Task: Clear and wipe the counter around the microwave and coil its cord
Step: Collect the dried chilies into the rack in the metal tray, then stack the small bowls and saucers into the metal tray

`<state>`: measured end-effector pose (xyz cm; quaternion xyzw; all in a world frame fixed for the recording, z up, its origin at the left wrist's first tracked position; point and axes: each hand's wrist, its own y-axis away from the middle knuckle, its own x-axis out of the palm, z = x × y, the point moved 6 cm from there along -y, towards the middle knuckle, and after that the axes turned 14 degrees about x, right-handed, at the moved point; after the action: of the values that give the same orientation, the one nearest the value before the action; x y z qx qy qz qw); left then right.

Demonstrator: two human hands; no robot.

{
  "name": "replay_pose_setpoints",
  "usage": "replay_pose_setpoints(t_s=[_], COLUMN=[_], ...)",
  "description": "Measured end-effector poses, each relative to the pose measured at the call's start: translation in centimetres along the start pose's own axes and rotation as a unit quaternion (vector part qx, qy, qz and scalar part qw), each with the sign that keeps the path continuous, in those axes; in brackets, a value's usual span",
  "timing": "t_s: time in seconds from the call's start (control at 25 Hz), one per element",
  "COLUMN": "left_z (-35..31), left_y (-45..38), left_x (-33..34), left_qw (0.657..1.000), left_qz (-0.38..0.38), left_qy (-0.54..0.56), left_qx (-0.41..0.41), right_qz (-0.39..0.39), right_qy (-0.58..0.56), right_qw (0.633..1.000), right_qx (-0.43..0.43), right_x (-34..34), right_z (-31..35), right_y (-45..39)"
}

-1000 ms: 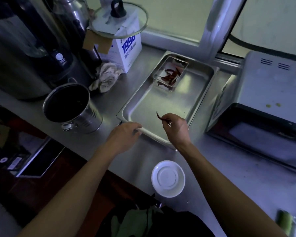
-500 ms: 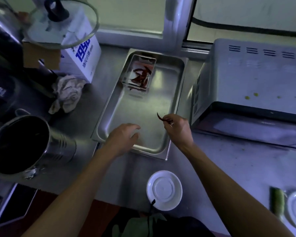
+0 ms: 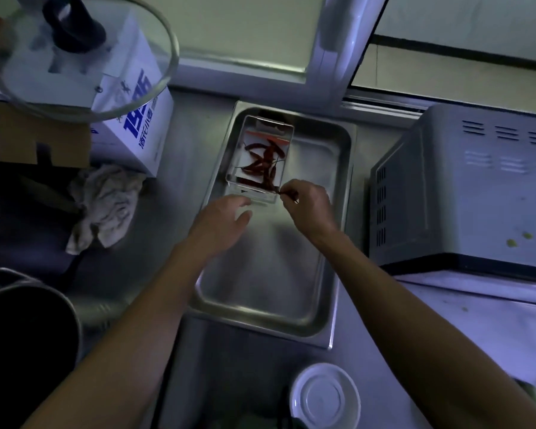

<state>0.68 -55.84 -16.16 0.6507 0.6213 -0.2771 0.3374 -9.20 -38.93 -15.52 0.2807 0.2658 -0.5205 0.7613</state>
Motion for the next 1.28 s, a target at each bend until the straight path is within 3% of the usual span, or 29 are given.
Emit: replay_pose_setpoints(t_s=[0.32, 0.6, 0.96, 1.28], left_z=[3.6, 4.2, -0.5, -8.2], left_y=[-3.4, -2.6, 1.3, 6.6], left_x=[1.2, 2.4, 2.4, 5.4], left_qw=[1.0, 0.999, 1.0, 0.996], left_qz=[0.014, 0.009, 0.014, 0.052], left_qy=[0.009, 0.029, 0.006, -0.055], left_qx=[-0.023, -0.036, 0.014, 0.051], right_qz=[0.005, 0.014, -0.005, -0.007], right_qy=[0.076, 0.144, 0.043, 0.046], right_qw=[0.997, 0.988, 0.999, 0.999], right_qx=[-0.034, -0.057, 0.016, 0.023], right_x=[4.0, 5.5, 0.4, -4.3], right_z=[2.1, 2.8, -0.6, -5.1], right_y=[-6.8, -7.3, 2.7, 13.6])
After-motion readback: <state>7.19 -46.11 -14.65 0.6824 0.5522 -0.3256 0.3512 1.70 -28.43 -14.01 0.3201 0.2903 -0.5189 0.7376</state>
